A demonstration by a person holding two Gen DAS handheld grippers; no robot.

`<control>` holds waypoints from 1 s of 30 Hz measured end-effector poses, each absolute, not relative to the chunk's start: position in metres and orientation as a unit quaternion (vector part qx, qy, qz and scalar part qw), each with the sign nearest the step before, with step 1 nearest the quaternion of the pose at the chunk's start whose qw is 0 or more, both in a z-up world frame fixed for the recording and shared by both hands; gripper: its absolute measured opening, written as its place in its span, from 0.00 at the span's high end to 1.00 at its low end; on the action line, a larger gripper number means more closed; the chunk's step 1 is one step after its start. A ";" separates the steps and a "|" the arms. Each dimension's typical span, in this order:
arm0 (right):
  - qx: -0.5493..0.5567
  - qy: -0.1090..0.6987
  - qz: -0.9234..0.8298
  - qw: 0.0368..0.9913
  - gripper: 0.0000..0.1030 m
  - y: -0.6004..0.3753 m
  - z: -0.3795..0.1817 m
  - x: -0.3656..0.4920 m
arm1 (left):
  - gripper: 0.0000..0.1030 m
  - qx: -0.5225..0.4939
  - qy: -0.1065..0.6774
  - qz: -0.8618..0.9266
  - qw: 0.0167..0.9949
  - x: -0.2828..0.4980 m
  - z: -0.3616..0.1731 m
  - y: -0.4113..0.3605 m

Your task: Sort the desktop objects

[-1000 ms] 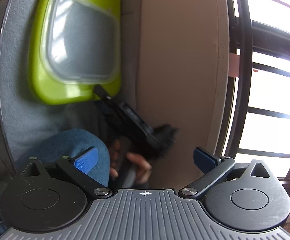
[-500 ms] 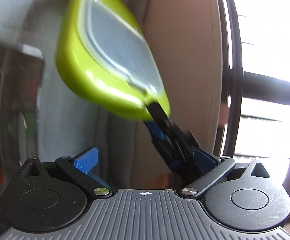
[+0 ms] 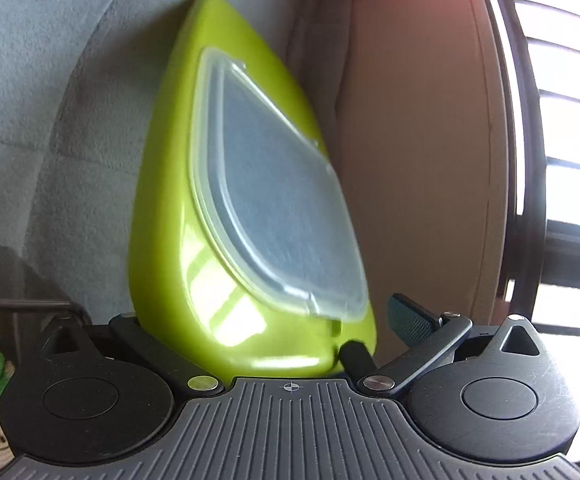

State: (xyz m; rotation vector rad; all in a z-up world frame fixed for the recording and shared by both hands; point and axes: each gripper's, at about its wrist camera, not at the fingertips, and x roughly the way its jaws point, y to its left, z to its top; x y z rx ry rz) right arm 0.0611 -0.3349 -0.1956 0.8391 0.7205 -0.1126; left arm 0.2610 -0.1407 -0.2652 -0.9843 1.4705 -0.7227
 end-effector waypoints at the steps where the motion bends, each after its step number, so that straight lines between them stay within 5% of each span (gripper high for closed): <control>1: 0.410 0.336 -0.058 0.846 0.55 -0.338 -0.199 0.059 | 0.00 -0.434 0.629 -0.299 0.571 0.264 -0.267 -0.139; 4: 0.469 0.320 -0.067 0.821 0.52 -0.346 -0.219 0.052 | 0.00 -0.458 0.639 -0.281 0.551 0.271 -0.273 -0.136; 8: 0.573 0.295 -0.091 0.760 0.24 -0.347 -0.258 0.043 | 0.00 -0.459 0.647 -0.272 0.545 0.281 -0.274 -0.136; 16: 0.729 0.281 -0.128 0.611 0.18 -0.329 -0.342 0.070 | 0.00 -0.429 0.619 -0.278 0.596 0.302 -0.252 -0.133; 18: 0.736 0.249 -0.133 0.615 0.25 -0.325 -0.344 0.076 | 0.00 -0.423 0.628 -0.272 0.594 0.304 -0.254 -0.135; 23: 0.644 0.183 -0.093 0.737 0.68 -0.326 -0.298 0.076 | 0.00 -0.415 0.640 -0.274 0.586 0.307 -0.267 -0.133; 30: 0.556 0.186 -0.052 0.808 0.77 -0.331 -0.237 0.073 | 0.00 -0.450 0.626 -0.309 0.557 0.294 -0.276 -0.121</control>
